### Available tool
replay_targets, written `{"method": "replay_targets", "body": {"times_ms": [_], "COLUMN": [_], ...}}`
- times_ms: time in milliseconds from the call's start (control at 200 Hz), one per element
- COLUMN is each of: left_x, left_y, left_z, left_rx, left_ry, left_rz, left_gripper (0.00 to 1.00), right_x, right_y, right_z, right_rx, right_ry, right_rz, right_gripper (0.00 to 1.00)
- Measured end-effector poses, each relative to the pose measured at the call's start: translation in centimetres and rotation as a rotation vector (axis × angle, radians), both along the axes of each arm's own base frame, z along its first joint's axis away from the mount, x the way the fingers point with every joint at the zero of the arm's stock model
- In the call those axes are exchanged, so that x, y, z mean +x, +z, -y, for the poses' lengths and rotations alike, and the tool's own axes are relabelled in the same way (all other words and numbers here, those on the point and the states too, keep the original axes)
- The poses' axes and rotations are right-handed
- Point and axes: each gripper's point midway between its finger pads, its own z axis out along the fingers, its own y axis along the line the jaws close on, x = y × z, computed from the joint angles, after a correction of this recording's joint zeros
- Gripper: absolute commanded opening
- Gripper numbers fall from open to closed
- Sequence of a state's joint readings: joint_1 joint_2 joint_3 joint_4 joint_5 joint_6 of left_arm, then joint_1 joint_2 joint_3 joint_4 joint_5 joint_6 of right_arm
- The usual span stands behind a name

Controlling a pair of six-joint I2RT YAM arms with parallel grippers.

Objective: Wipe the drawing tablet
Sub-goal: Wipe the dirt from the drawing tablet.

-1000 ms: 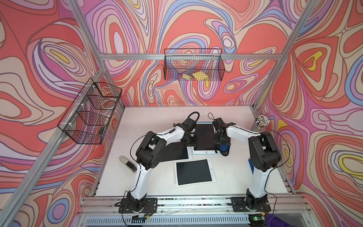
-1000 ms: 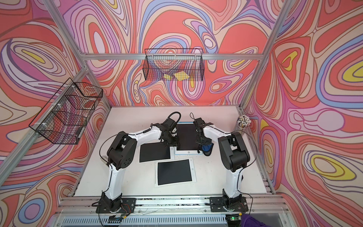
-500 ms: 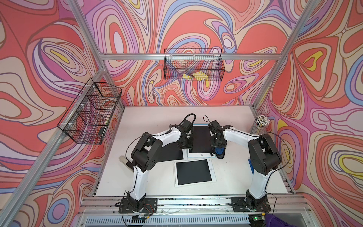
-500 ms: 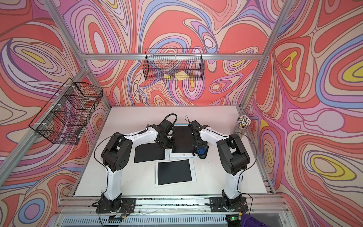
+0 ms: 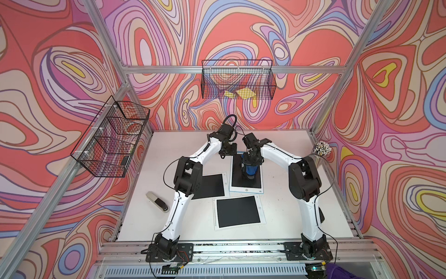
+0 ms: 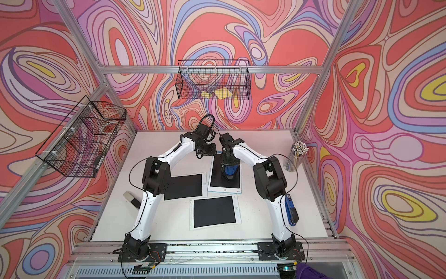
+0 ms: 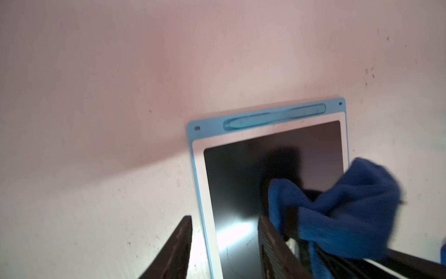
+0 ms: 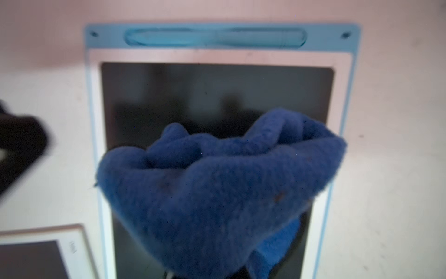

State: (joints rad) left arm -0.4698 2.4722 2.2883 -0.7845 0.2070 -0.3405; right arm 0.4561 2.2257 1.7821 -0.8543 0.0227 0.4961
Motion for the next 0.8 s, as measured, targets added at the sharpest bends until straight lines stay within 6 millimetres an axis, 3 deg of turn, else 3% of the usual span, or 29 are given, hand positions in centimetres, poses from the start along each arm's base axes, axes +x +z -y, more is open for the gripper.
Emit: {"method": "replay_targets", "body": {"times_ms": [25, 110, 255, 801], "left_x": [0.5, 1.4, 1.0, 2.3], "left_y": [-0.1, -1.3, -4.6, -4.6], "left_z": [0.1, 0.2, -0.6, -1.4], "left_rx": [0.004, 0.023, 0.073, 0.16], "left_ry": [-0.005, -0.024, -0.055, -0.132], "left_rz": [0.007, 0.007, -0.048, 0.038], "left_gripper": [0.49, 0.53, 0.58, 0.69], "right_x": [0.0, -0.1, -0.6, -3.1], "right_y": [-0.7, -0.2, -0.5, -0.8], "right_z": [0.0, 0.1, 0.1, -0.9], "right_rx": [0.004, 0.026, 0.069, 0.156], "right_ry": [-0.001, -0.001, -0.005, 0.029], "right_rz": [-0.013, -0.006, 0.005, 0.015], "right_gripper": [0.0, 0.0, 0.0, 0.0]}}
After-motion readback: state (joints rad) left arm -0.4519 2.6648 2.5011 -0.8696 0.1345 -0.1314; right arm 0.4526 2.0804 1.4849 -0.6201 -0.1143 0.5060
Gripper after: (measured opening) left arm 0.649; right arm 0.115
